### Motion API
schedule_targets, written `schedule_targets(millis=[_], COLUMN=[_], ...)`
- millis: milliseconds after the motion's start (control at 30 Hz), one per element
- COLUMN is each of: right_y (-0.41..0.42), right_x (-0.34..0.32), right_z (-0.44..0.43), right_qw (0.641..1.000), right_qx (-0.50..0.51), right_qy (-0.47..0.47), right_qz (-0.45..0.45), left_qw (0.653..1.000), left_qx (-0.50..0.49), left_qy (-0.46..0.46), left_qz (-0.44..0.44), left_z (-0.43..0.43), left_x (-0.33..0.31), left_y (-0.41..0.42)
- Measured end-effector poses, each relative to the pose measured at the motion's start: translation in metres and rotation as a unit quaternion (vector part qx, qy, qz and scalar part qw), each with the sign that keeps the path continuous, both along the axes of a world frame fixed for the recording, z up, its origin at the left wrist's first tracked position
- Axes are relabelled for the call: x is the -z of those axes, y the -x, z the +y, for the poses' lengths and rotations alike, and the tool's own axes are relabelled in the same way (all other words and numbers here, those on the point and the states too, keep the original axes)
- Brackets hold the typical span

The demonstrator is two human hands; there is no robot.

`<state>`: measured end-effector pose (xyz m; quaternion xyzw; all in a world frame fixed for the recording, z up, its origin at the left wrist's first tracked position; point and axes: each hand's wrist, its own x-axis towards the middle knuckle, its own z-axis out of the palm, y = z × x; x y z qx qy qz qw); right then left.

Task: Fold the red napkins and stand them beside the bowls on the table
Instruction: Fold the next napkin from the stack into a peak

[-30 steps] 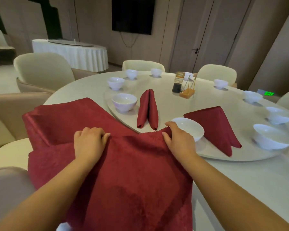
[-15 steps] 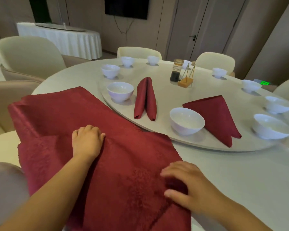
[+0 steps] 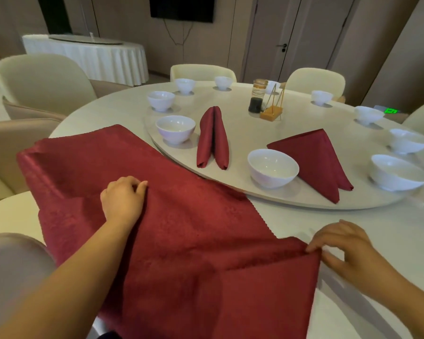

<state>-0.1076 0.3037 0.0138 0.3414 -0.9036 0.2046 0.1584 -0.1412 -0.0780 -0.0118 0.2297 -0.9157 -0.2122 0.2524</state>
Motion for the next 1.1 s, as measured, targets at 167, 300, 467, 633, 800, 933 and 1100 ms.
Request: schedule_targets(millis=[167,300,467,633,800,933,1100], right_y=[0.023,0.032,0.03,-0.009,-0.072,-0.088,-0.083], right_x=[0.012,0.034,0.04,0.009,0.024,0.05,0.053], right_z=[0.005,0.004,0.003,-0.018,-0.068,-0.084,-0.075], right_qw=[0.996,0.99,0.982,0.986,0.997,0.996,0.999], right_qx=[0.083,0.116,0.186,0.126,-0.025,0.013,0.015], right_qy=[0.032,-0.002,-0.004,0.11,-0.078,-0.081,0.007], right_qz=[0.028,0.074,0.038,0.013,0.006,0.017,0.036], left_qw=[0.994,0.984,0.912,0.918,0.911,0.912,0.912], left_qx=[0.041,0.17,0.361,0.335,0.324,0.321,0.32], left_qy=[0.079,0.041,0.009,0.147,0.136,0.136,0.132], left_qz=[-0.057,-0.043,-0.195,-0.151,-0.217,-0.215,-0.218], left_z=[-0.005,0.019,0.077,0.094,0.096,0.097,0.099], left_x=[-0.02,-0.039,-0.018,0.017,0.012,0.009,0.006], left_y=[0.005,-0.016,-0.074,-0.086,-0.088,-0.09,-0.092])
